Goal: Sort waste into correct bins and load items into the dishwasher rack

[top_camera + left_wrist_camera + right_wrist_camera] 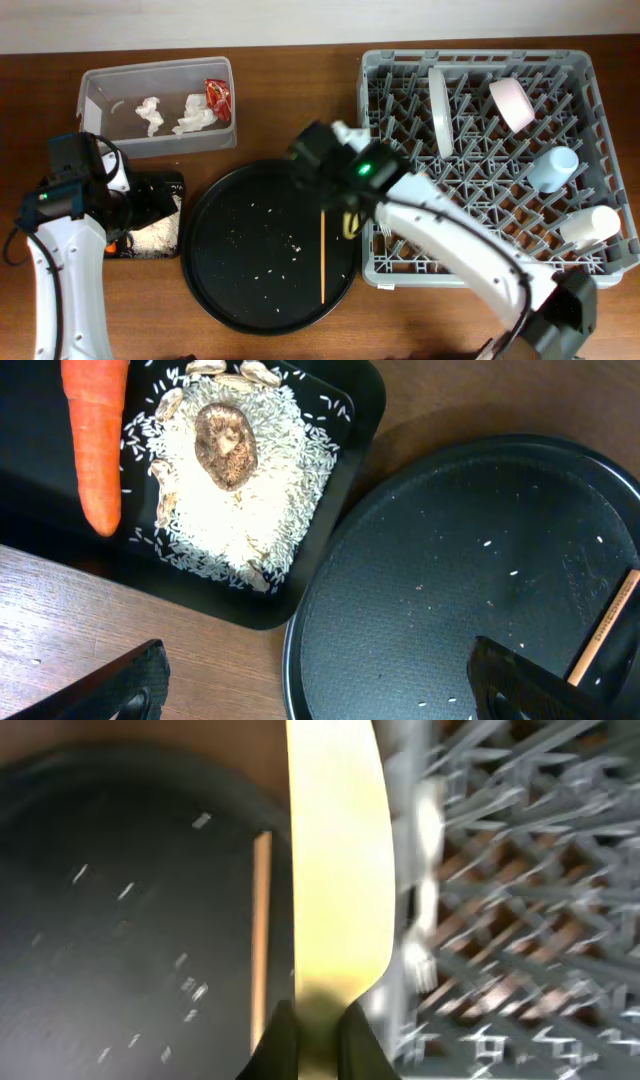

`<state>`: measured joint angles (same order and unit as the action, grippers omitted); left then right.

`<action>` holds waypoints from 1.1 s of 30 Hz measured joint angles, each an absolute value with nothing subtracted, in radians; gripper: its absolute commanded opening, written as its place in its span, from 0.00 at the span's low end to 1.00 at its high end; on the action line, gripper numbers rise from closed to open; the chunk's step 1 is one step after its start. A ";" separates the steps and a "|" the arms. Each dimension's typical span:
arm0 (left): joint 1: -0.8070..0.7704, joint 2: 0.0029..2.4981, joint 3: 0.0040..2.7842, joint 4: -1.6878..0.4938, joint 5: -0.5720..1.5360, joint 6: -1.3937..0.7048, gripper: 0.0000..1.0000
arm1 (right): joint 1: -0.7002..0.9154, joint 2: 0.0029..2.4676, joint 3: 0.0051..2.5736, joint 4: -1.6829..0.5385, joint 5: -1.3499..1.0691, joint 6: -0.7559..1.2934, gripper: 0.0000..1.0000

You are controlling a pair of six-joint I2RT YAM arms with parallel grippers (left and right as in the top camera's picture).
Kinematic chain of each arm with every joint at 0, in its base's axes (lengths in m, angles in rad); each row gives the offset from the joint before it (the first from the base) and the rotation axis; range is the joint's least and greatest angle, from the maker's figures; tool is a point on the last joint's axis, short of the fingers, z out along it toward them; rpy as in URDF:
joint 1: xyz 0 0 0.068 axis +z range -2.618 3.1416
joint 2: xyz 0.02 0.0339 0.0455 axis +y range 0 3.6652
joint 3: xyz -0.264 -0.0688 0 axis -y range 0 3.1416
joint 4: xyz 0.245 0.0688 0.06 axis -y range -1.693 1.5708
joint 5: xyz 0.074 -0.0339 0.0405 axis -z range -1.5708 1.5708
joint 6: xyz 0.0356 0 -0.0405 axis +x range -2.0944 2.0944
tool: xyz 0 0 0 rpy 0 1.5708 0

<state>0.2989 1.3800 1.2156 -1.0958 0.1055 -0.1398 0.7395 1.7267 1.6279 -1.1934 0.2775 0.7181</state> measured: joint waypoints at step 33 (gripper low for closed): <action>0.299 1.380 1.216 -1.096 0.105 -0.140 0.95 | 0.687 1.804 1.664 -1.129 0.020 0.553 0.44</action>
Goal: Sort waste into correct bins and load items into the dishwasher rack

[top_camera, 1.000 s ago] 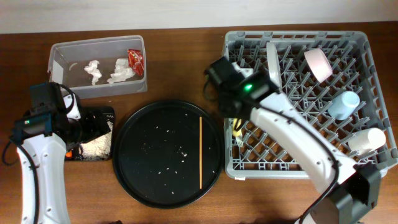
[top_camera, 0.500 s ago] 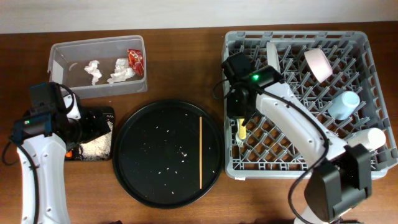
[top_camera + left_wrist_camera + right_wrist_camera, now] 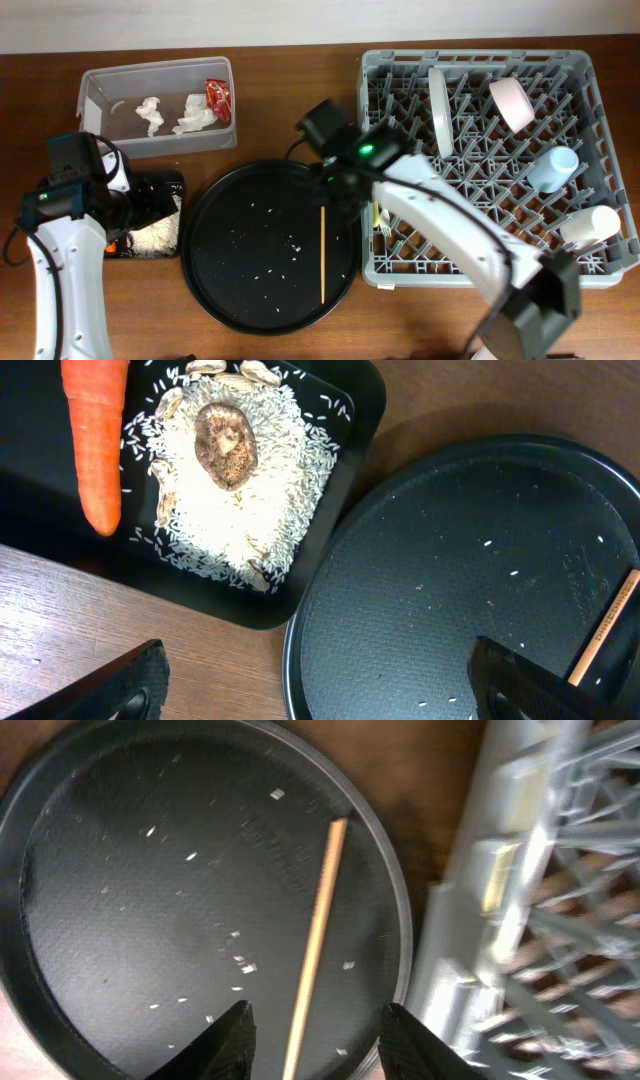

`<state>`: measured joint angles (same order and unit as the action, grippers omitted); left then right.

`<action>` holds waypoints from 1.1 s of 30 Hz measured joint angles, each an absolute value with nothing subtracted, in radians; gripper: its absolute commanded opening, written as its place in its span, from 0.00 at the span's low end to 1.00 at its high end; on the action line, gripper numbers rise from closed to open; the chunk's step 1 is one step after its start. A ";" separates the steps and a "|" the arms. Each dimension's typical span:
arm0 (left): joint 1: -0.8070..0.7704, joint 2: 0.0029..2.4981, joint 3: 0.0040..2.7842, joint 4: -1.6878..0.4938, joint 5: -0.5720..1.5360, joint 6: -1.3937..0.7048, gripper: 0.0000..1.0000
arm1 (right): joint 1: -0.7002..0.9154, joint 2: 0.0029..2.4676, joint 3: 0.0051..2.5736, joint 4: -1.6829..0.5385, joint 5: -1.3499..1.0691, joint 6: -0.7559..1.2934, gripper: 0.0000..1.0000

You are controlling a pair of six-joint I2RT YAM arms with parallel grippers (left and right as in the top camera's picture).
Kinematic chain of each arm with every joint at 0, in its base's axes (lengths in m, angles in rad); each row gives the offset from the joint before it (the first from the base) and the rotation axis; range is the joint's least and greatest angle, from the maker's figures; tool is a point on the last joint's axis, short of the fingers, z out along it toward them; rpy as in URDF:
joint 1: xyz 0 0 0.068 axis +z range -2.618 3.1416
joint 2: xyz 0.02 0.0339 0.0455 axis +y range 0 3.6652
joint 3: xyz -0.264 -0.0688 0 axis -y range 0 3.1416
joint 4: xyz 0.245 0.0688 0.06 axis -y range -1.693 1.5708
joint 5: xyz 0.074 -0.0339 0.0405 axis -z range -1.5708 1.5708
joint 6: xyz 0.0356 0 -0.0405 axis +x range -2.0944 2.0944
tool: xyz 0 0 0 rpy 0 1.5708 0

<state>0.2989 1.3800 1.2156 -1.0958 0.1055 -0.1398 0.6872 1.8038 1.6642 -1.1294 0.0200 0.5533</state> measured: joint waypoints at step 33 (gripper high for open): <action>0.299 1.380 1.216 -1.095 0.105 -0.140 0.95 | 0.407 1.877 1.605 -1.145 0.004 0.362 0.05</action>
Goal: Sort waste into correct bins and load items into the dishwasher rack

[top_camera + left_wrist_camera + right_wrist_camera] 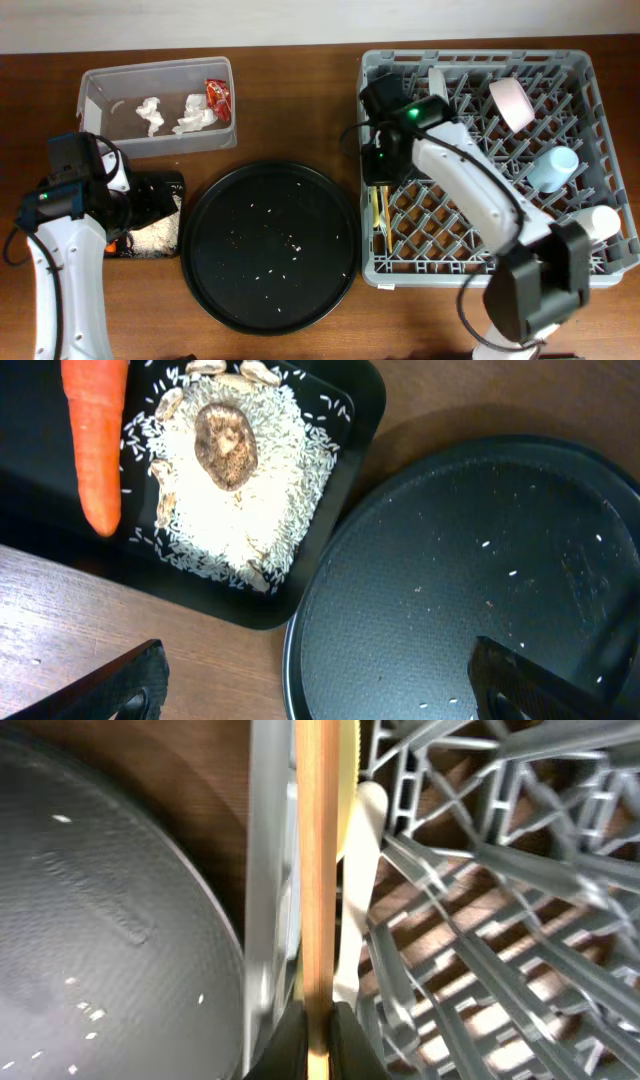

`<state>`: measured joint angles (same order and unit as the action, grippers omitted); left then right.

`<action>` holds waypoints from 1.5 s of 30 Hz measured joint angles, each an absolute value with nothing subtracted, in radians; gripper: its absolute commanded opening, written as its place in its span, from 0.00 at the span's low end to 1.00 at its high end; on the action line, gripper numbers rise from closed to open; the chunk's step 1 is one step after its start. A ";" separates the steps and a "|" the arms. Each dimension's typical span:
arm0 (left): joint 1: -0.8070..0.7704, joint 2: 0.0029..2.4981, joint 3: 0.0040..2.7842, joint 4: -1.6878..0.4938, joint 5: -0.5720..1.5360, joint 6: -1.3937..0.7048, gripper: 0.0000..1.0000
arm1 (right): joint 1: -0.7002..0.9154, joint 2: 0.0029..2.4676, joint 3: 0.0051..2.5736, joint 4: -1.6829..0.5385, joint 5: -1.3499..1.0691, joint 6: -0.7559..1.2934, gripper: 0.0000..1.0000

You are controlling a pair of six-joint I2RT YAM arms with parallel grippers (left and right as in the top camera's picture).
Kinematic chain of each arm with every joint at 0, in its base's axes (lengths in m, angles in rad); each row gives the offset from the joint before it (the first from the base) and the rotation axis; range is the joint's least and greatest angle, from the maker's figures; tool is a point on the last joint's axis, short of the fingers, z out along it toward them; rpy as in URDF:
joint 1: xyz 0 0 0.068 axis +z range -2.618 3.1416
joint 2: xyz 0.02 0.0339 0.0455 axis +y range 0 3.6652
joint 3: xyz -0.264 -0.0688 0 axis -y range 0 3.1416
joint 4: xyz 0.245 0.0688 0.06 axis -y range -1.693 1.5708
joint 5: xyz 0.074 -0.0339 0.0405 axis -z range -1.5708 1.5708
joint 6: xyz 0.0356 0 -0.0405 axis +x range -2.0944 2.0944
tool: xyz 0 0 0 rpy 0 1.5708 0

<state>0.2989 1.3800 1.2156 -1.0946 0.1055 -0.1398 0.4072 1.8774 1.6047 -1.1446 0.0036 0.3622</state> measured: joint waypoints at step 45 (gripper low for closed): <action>-0.001 0.546 0.932 -1.054 0.093 -0.027 0.99 | 0.031 0.019 0.347 -0.424 -0.049 -0.043 0.98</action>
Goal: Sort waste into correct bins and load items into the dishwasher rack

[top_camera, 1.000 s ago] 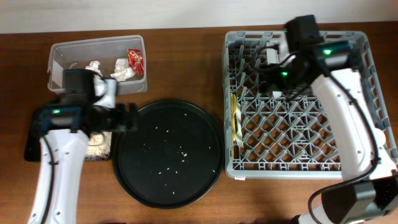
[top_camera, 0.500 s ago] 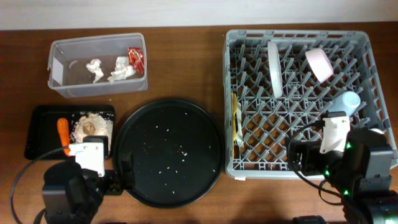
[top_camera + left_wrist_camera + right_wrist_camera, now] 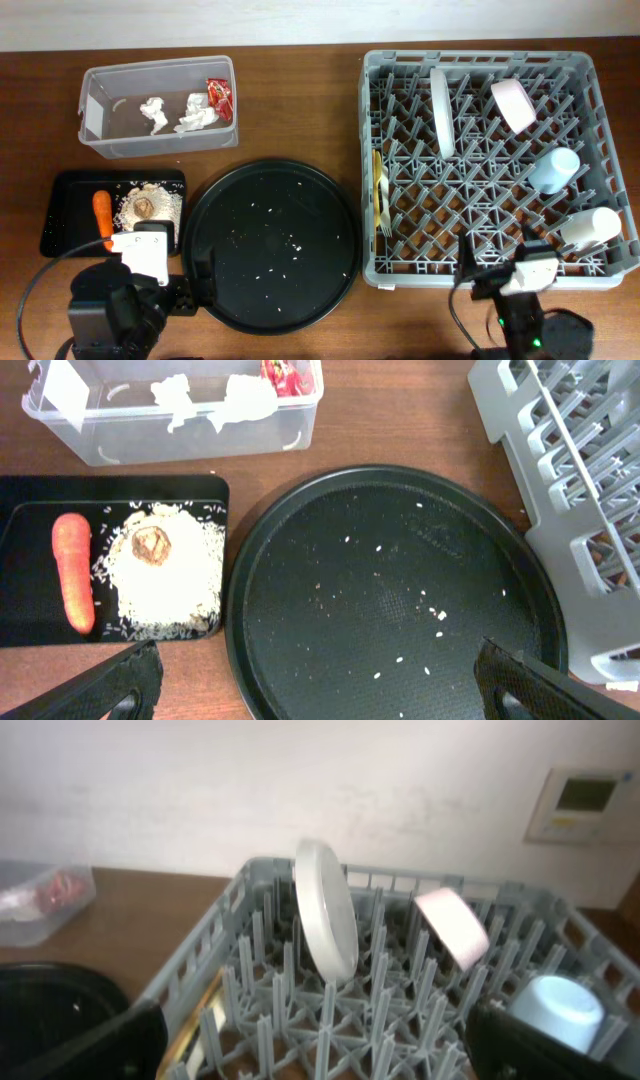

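The grey dishwasher rack point(image 3: 480, 60) on the right holds a white plate point(image 3: 441, 95), a pink bowl point(image 3: 512, 103), a blue cup point(image 3: 553, 168) and a white cup point(image 3: 590, 224). Gold cutlery and a wooden chopstick point(image 3: 378, 195) lie in its left column. The round black tray point(image 3: 270, 250) carries only rice grains. My left gripper point(image 3: 320, 695) is open above the tray's near edge and holds nothing. My right gripper point(image 3: 320, 1055) is open and empty at the rack's front side.
A clear bin point(image 3: 158, 105) with white tissues and a red wrapper stands at the back left. A black rectangular tray point(image 3: 60, 215) with a carrot point(image 3: 102, 215) and a rice heap point(image 3: 145, 207) lies left of the round tray. Both arm bases sit at the table's near edge.
The chopstick has left my right gripper and lies in the rack's left column. The right arm has gone from over the rack to the near edge, open. The left arm has gone from beside the food tray to the near edge.
My right gripper held a gold knife by the rack's left edge while the chopstick lay on the round tray. Then it was open over the chopstick. Then it held the chopstick over the rack. Now both pieces lie in the rack and both arms are back.
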`<state>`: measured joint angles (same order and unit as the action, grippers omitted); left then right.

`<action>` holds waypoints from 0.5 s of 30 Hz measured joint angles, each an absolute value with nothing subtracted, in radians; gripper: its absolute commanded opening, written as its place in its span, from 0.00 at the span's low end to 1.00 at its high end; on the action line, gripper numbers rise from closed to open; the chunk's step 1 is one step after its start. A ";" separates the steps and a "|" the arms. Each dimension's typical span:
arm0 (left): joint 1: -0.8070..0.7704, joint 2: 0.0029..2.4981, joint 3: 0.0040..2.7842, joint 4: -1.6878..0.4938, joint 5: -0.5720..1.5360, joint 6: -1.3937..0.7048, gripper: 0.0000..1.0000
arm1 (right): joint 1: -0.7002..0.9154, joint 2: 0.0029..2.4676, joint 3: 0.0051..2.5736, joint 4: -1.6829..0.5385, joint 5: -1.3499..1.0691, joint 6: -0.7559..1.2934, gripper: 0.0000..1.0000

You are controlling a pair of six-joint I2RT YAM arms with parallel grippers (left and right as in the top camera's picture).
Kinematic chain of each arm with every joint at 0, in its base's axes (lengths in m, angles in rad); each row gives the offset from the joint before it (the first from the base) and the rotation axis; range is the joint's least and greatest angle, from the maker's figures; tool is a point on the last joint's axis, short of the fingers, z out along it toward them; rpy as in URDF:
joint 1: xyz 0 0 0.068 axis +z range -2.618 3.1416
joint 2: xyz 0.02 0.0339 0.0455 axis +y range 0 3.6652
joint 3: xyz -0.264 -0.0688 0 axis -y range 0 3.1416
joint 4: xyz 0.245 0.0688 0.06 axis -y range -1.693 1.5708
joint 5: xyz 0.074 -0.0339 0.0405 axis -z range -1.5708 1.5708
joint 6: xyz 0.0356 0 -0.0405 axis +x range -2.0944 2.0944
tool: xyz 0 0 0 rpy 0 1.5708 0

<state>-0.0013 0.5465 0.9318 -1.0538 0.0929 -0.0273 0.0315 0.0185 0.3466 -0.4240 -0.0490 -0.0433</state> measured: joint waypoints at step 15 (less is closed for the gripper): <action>-0.001 0.547 0.931 -1.054 0.093 -0.027 0.99 | 0.022 0.014 0.011 -0.073 -0.027 -0.069 0.98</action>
